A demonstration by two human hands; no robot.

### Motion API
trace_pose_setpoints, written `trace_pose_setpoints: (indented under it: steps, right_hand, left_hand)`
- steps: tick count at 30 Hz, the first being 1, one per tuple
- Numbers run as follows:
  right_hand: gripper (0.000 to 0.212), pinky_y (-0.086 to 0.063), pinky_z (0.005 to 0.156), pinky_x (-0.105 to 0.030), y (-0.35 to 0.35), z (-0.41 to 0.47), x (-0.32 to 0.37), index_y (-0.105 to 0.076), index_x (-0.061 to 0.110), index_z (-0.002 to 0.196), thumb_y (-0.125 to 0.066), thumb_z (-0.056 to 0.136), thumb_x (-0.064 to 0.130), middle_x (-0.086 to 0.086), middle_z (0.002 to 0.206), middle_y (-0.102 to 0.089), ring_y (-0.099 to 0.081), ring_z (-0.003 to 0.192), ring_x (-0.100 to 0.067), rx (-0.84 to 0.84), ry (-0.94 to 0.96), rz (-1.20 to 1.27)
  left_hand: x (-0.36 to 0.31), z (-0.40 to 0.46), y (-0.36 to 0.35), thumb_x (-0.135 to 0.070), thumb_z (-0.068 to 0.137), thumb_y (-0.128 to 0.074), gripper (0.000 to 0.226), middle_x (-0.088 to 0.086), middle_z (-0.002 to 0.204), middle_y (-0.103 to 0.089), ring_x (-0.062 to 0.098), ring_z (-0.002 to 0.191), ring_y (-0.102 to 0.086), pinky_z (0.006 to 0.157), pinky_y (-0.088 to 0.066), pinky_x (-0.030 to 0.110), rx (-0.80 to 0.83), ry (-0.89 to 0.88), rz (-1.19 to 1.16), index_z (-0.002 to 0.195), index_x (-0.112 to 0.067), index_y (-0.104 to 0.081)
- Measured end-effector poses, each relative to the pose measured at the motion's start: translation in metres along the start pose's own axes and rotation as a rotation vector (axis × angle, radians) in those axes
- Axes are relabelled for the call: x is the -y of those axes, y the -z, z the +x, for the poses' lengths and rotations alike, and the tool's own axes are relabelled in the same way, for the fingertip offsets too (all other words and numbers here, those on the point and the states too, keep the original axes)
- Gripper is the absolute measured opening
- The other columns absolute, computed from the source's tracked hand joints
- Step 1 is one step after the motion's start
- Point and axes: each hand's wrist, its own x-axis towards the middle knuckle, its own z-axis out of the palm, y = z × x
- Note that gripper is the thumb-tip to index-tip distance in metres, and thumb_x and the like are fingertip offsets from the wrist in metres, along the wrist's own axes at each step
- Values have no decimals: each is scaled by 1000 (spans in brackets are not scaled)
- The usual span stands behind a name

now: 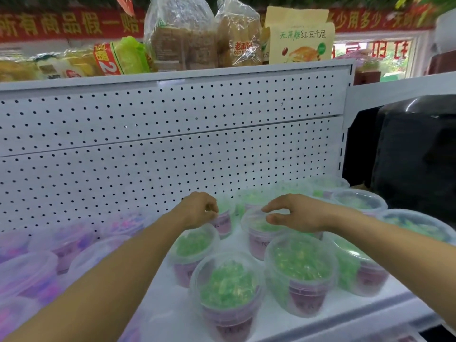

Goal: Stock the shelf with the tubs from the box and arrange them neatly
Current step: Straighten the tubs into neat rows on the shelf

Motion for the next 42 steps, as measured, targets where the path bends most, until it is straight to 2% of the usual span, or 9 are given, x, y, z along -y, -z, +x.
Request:
trace_pose_setpoints:
  steps: [4,10,15,19,23,28,32,37,42]
  right_hand:
    - [42,-39,102,-32,0,-2,-1,-55,42,126,-52,87,57,15,141,-45,-51,117,-10,2,-19,3]
    - [39,-37,104,-31,5,-14,3,-55,44,125,-54,87,56,15,142,-43,-47,123,-11,-9,7,17]
    - [34,-37,96,-27,8,-26,10,-59,46,118,-53,86,57,17,139,-46,-50,117,-9,39,9,-36]
    - [31,-40,94,-27,-1,-30,17,-66,38,114,-53,89,51,14,132,-54,-54,113,-11,63,15,-89]
    - [31,-41,97,-29,-2,-33,20,-65,36,117,-54,90,47,10,133,-53,-54,113,-13,44,14,-119]
    - [36,-33,88,-21,-6,-34,17,-60,34,123,-57,89,45,9,138,-49,-48,101,-7,44,4,-122]
    - [39,-32,92,-22,-9,-34,14,-58,33,127,-57,90,44,7,142,-45,-49,118,-13,51,-2,-102]
    - [45,-33,101,-27,-7,-41,16,-51,36,133,-56,90,47,6,148,-39,-46,127,-16,79,-22,-84]
    - [49,-31,105,-27,-1,-68,8,-53,46,126,-57,81,62,15,144,-42,-42,130,-10,9,49,-23]
  left_hand:
    - [-2,10,-5,-15,90,-60,14,7,112,-65,22,101,-59,84,-47,30,-29,50,-4,102,-11,-67]
    - [-1,-20,4,-36,95,-54,38,1,142,-48,19,129,-44,101,-32,29,-58,72,-127,130,-21,-56]
    - [14,-79,33,-55,87,-57,33,-11,129,-53,13,114,-51,91,-37,28,30,176,-34,114,-37,-64]
    - [18,-110,39,-47,75,-75,32,-9,123,-55,16,95,-60,86,-47,28,178,275,-167,104,-36,-69]
    - [9,-109,26,-40,75,-78,34,-8,123,-54,11,102,-51,88,-37,26,74,211,-136,107,-32,-70]
    - [-8,-94,1,-43,84,-68,34,-3,131,-53,12,101,-52,85,-36,25,38,145,-162,116,-31,-65]
    - [-9,-90,-5,-42,88,-63,32,-2,136,-50,14,104,-48,87,-34,25,53,129,-158,118,-32,-62]
    - [-10,-106,-8,-43,93,-54,40,3,147,-40,19,134,-37,107,-31,35,6,118,-162,131,-30,-54]
    - [-26,-146,-4,-58,87,-52,37,-15,132,-52,5,121,-47,98,-36,27,-209,86,-362,119,-42,-60]
